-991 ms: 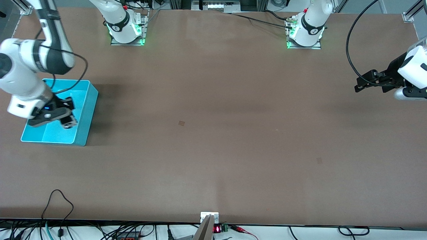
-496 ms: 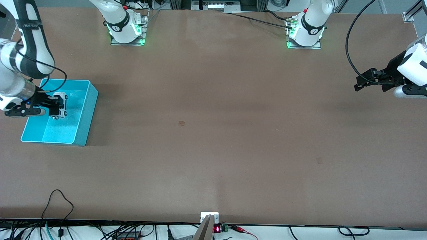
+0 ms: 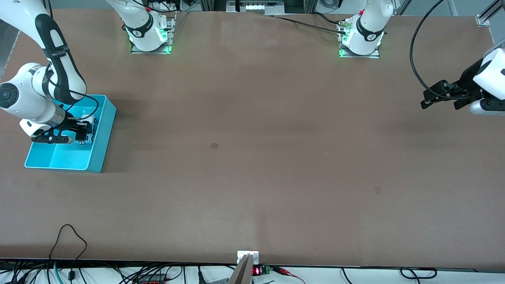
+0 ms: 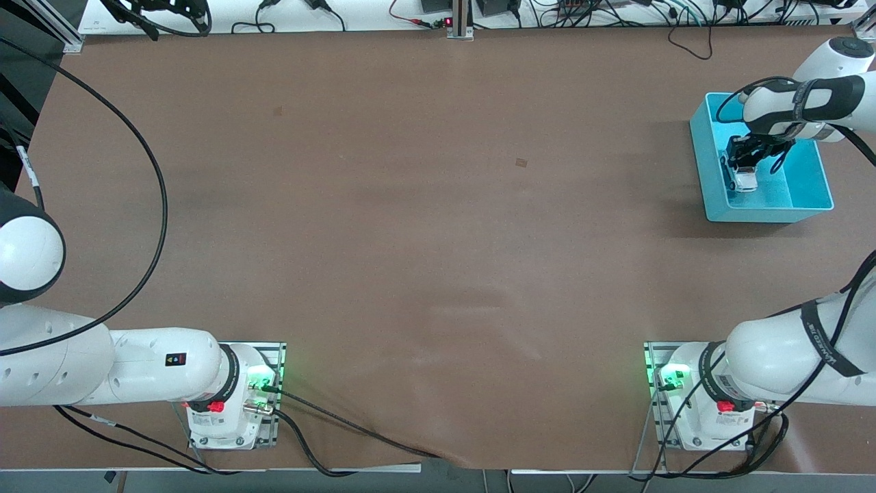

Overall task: Wind and store white jeep toy
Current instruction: 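Lower the jeep into the bin and open the right gripper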

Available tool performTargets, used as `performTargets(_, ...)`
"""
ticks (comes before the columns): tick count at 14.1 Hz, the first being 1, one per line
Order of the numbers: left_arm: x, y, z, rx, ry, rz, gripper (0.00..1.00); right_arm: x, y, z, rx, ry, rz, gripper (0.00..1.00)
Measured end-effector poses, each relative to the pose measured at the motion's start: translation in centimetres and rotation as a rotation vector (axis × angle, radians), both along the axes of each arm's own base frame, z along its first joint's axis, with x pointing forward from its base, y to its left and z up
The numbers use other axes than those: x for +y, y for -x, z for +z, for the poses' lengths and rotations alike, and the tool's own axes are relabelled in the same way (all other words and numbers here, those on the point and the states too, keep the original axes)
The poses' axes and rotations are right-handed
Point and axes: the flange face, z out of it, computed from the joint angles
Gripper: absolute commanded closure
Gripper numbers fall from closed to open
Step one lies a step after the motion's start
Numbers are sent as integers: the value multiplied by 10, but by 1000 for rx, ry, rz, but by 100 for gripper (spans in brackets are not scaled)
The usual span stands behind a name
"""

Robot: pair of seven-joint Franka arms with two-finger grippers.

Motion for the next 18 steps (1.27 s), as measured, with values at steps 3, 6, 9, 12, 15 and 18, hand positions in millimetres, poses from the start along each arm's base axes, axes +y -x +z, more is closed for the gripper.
performTargets(3,0,-1,-6,24,1,-3,0,-1,0,-9,-5,3,-3,82)
performTargets(6,1,-1,-12,51,1,-3,0,-1,-1,-8,-7,3,-3,59)
performTargets(9,1,-1,-10,46,1,-3,0,-1,-1,-9,-5,3,-1,37)
performTargets(12,1,-1,-8,44,1,-3,0,-1,1,-17,8,1,0,0)
performTargets(15,1,-1,-8,43,1,-6,0,-2,-2,-16,1,4,2,0)
performTargets(18,1,0,-8,47,1,-9,0,-4,-13,9,-32,10,2,0)
